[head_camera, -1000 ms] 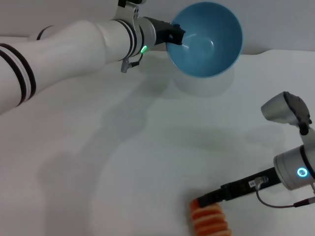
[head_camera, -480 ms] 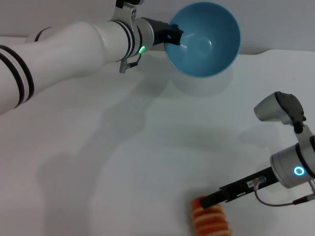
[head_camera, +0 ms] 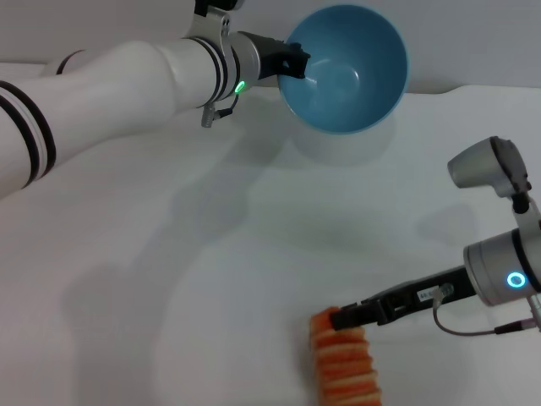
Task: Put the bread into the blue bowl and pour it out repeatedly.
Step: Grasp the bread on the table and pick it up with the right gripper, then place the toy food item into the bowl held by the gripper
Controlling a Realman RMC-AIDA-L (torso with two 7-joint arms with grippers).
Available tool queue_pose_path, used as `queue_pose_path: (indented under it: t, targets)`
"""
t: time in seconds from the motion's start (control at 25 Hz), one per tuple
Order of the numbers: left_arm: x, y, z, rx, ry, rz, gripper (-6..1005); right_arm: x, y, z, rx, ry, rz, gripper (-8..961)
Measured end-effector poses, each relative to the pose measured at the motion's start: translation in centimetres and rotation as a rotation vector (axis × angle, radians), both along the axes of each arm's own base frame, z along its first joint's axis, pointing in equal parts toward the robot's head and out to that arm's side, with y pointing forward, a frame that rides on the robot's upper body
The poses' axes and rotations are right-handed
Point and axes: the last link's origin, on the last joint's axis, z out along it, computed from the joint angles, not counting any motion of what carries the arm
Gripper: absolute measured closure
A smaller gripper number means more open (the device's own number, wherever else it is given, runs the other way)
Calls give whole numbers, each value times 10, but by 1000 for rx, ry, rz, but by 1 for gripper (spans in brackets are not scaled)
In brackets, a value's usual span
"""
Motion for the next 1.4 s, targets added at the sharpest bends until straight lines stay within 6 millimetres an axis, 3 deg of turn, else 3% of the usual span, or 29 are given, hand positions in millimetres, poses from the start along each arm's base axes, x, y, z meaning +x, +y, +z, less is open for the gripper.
queue_pose_path:
  t: [0.12, 0.28, 0.68, 0.88, 1.16, 1.4]
  targets:
    - [-1, 0, 1, 1, 1, 3, 1001, -3, 5, 8, 41, 16, 27, 693]
    - [-4, 0, 1, -4, 5, 9, 1001, -13, 18, 35, 144, 63, 61, 724]
    - [-5, -13, -12, -89, 18, 17, 1000, -39, 51, 132, 456, 163, 170, 766]
    - [-1, -20, -20, -127, 37, -7, 1000, -44, 59, 165, 587, 201, 185, 805]
    - [5, -27, -25, -163, 16, -12, 1000, -43, 69, 178, 718, 238, 205, 835]
    - [9, -34, -33, -191, -13, -4, 1000, -28, 86, 159, 776, 194, 186, 844]
